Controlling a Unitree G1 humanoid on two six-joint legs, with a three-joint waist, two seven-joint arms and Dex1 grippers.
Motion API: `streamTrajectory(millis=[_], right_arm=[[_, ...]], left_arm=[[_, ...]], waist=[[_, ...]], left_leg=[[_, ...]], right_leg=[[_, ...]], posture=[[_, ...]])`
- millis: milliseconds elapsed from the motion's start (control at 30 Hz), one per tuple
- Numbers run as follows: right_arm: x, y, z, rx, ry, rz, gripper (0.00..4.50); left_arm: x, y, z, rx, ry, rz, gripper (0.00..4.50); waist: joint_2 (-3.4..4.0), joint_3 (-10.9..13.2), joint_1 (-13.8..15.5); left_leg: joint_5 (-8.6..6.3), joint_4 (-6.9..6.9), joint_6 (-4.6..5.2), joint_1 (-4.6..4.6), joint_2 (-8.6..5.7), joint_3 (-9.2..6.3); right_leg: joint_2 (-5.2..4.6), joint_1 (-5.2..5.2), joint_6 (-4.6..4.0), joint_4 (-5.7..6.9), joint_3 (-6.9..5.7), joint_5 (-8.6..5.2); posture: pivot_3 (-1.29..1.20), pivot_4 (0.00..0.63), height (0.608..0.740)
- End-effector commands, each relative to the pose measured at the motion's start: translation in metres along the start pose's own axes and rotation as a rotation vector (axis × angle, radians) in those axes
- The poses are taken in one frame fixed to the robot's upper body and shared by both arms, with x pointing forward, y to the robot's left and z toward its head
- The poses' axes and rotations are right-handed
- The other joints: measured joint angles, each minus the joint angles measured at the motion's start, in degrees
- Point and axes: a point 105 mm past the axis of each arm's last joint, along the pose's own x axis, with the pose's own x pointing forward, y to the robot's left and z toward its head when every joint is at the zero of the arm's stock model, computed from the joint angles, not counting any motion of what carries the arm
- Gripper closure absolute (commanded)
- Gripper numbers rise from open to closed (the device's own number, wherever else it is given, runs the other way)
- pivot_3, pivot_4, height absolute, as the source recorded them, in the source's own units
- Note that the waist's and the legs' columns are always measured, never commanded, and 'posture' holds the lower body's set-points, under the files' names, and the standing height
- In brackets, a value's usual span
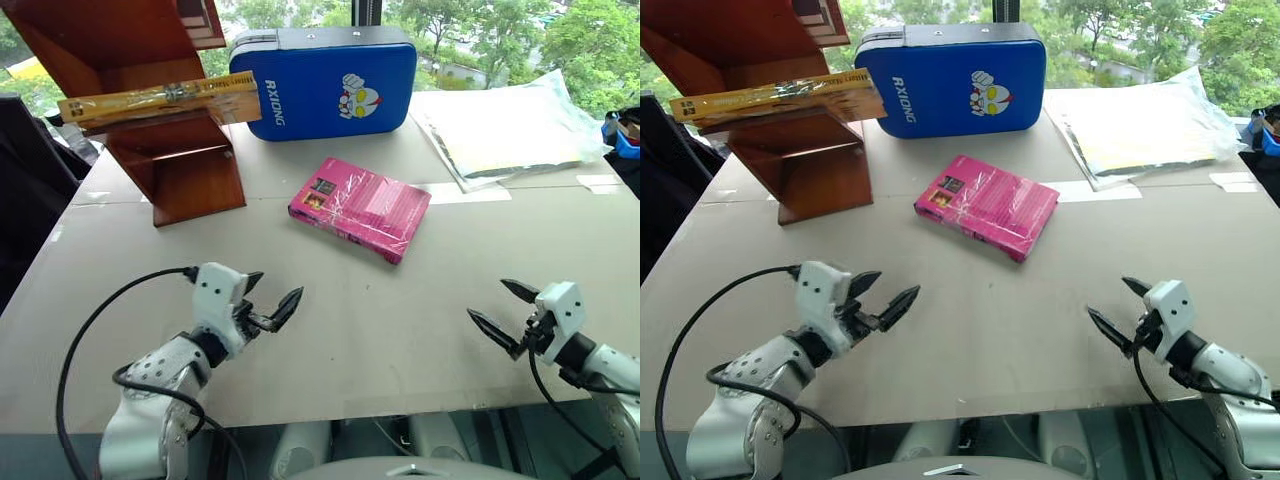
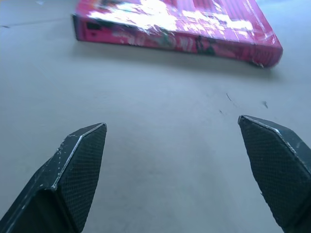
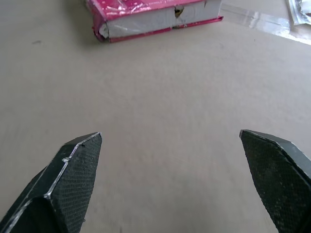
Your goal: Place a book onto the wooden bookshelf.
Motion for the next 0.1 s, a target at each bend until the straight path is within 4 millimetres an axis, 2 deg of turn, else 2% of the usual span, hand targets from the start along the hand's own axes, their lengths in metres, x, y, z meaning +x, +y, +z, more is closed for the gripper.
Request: streamTrajectory(millis=[33,100], right_arm=[[-0.0071,-0.0051,0.0041,-0.042,-0.030,-0.007,0.00],[-0.0081,-0.0080,0.0040,-0.044,-0.032,-0.013,0.00]], left_arm=[[-0.0124,-0.0023,-0.0077,0.024,0.010,-0.020,0.04],[-0.0142,-0.0050,-0.0131,0.036,0.017,-0.021,0.04]], waist=[[0.01,0.00,-0.12],[0.01,0.01,-0.04]], left_leg=[[0.00,-0.09,-0.01,0.07,0.06,0.10],[-0.01,-0.09,-0.01,0.06,0.06,0.12]], right_leg=[[0.02,0.00,-0.01,-0.03,0.10,-0.01],[0.09,-0.01,-0.01,-0.05,0.10,-0.01]], posture=[[0.00,0.150,0.740],[0.00,0.150,0.740]])
